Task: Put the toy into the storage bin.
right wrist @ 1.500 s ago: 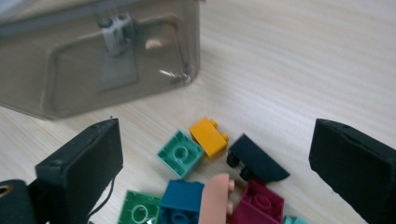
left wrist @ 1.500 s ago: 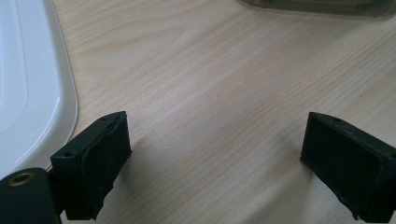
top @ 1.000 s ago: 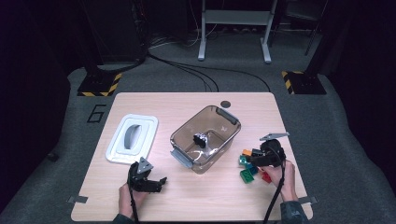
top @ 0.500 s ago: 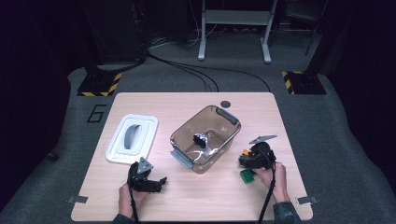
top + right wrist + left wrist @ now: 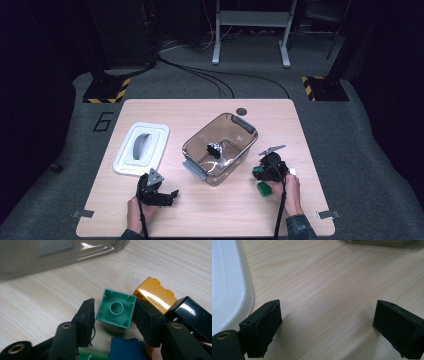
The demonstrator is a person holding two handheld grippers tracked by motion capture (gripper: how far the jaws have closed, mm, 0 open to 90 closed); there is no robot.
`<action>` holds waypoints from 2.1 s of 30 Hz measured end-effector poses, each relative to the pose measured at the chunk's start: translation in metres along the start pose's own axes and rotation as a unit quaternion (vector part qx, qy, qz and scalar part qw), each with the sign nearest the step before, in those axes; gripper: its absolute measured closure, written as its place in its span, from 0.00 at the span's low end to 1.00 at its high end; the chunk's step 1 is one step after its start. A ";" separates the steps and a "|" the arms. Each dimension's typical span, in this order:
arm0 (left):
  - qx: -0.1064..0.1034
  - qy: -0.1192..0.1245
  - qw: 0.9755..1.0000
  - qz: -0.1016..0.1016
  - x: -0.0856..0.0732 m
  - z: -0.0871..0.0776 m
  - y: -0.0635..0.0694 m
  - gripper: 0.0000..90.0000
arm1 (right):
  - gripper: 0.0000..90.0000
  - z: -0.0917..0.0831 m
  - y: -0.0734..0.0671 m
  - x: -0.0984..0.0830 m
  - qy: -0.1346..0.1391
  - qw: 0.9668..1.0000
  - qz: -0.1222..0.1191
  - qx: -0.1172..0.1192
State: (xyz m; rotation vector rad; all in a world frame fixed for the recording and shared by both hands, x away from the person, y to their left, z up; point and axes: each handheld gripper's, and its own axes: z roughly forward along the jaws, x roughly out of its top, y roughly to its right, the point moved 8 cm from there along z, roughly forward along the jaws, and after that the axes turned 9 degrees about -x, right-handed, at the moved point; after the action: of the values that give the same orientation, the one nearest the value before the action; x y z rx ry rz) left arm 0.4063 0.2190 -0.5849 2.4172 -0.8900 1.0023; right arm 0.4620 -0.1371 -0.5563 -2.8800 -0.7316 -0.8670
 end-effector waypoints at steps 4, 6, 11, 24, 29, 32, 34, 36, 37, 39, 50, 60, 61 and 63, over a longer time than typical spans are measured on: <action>0.000 0.000 1.000 0.000 0.000 0.000 0.000 0.09 | 0.59 0.002 0.000 0.003 0.007 1.000 0.003 -0.005; 0.001 0.000 1.000 0.000 0.000 0.000 0.000 0.09 | 0.61 0.003 -0.001 0.004 0.009 1.000 0.004 -0.006; 0.001 0.000 1.000 0.000 0.000 0.000 0.000 0.09 | 0.65 0.005 -0.003 0.007 0.011 1.000 0.005 -0.012; 0.002 -0.001 1.000 0.001 0.000 0.000 -0.001 0.09 | 0.65 0.007 -0.001 0.007 0.022 1.000 0.014 -0.007; 0.003 -0.001 1.000 0.003 0.000 0.000 -0.001 0.09 | 0.66 0.006 -0.001 0.007 0.033 0.999 0.030 0.010; 0.003 -0.001 1.000 0.003 0.000 0.000 -0.001 0.09 | 0.66 0.004 -0.001 0.007 0.039 0.999 0.034 0.014; 0.003 -0.002 1.000 0.003 0.000 0.000 -0.001 0.09 | 0.66 0.001 -0.001 0.008 0.042 0.998 0.033 0.013; 0.003 -0.001 1.000 0.003 0.000 0.000 -0.001 0.09 | 0.66 -0.001 0.000 0.010 0.046 0.998 0.036 0.012; 0.002 -0.001 1.000 0.003 0.000 0.000 -0.001 0.09 | 0.66 -0.003 0.000 0.010 0.047 0.998 0.035 0.016; 0.002 -0.001 1.000 0.003 0.000 0.000 -0.001 0.09 | 0.66 -0.005 0.001 0.011 0.052 0.998 0.037 0.017; 0.003 -0.002 1.000 0.003 0.000 0.000 -0.001 0.09 | 0.66 -0.014 0.009 0.018 0.070 0.997 0.043 0.011; 0.002 -0.001 1.000 0.001 0.000 0.000 -0.001 0.09 | 0.66 -0.028 0.019 0.029 0.086 0.995 0.055 0.003; 0.002 -0.001 1.000 0.001 0.000 0.000 -0.001 0.09 | 0.66 -0.029 0.021 0.031 0.090 0.995 0.052 0.001; 0.001 -0.001 1.000 -0.001 0.000 0.000 -0.001 0.09 | 0.66 -0.032 0.022 0.033 0.092 0.994 0.054 0.000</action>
State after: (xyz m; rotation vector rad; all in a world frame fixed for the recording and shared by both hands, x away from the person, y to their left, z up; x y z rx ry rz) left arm 0.4067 0.2196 -0.5848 2.4202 -0.8879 1.0024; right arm 0.4798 -0.1480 -0.5093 -2.7607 -0.5530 -1.0982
